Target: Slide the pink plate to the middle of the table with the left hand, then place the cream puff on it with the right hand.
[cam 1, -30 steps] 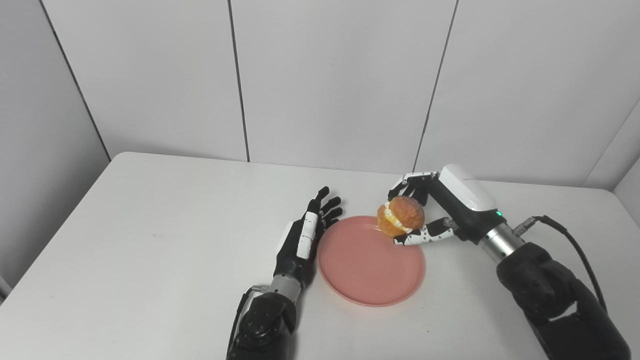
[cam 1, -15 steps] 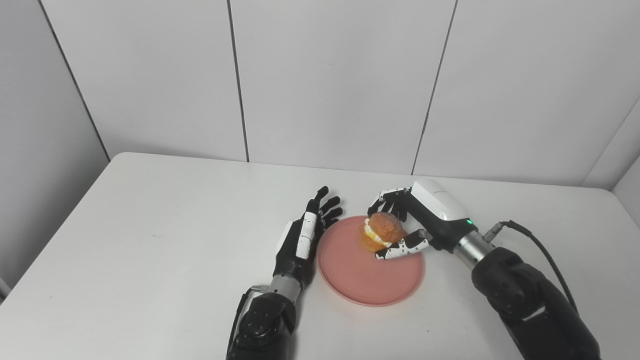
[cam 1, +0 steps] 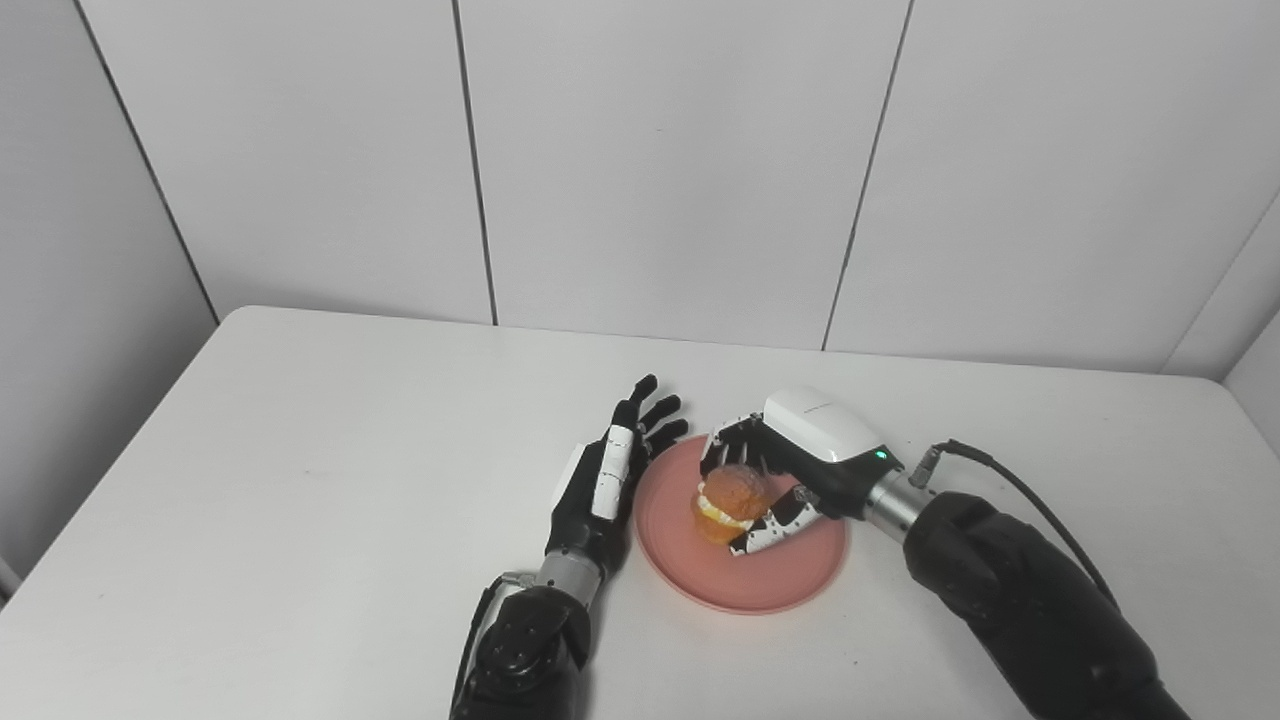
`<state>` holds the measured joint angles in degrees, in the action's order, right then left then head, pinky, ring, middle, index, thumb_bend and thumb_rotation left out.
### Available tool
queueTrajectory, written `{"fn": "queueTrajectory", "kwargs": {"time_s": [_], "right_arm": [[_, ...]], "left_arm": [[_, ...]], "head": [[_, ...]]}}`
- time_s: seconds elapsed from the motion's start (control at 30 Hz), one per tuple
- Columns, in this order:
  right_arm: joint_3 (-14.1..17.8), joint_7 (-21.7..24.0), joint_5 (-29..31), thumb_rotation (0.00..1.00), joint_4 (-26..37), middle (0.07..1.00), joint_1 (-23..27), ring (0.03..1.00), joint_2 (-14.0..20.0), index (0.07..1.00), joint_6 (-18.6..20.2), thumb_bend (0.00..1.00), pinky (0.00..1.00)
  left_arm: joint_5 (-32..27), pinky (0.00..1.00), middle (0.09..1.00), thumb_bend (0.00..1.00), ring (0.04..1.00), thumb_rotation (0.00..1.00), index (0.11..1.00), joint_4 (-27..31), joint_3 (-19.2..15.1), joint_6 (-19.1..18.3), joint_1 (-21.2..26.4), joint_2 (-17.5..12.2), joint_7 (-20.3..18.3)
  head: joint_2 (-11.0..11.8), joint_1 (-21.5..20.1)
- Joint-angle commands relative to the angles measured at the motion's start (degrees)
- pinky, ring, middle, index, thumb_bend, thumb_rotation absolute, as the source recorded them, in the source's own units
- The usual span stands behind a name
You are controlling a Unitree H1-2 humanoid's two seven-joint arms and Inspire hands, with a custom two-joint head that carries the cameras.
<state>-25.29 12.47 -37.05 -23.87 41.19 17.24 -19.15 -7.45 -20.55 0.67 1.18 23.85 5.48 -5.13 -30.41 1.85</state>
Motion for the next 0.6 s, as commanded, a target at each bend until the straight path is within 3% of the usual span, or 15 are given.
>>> {"fn": "queueTrajectory", "kwargs": {"time_s": [0.0,0.5,0.53,0.57], "right_arm": [[0.1,0.4,0.6,0.00,1.0,0.482,3.5,0.432,0.0,0.488,-2.0,0.53,0.36],[-0.3,3.8,-0.7,0.00,3.1,0.473,3.8,0.460,2.0,0.503,-0.7,0.53,0.39],[-0.3,4.0,-1.1,0.09,3.2,0.540,3.7,0.518,2.1,0.563,-0.4,0.74,0.46],[-0.3,4.6,-1.7,0.14,3.6,0.581,3.6,0.555,2.3,0.600,0.3,0.87,0.50]], "left_arm": [[-0.2,0.89,0.905,0.85,0.864,0.98,0.947,0.3,-0.1,-2.0,-0.2,0.3,0.2],[-0.6,0.91,0.901,0.85,0.852,0.98,0.945,0.0,-0.3,-2.1,-0.2,0.1,0.0],[-0.7,0.91,0.899,0.85,0.849,0.98,0.944,-0.1,-0.3,-1.9,-0.2,0.1,-0.1],[-0.8,0.91,0.897,0.85,0.848,0.97,0.944,-0.3,-0.3,-1.8,-0.1,0.0,-0.2]], "head": [[-0.1,-0.1],[-0.2,-0.6],[-0.2,-0.6],[-0.1,-0.8]]}}
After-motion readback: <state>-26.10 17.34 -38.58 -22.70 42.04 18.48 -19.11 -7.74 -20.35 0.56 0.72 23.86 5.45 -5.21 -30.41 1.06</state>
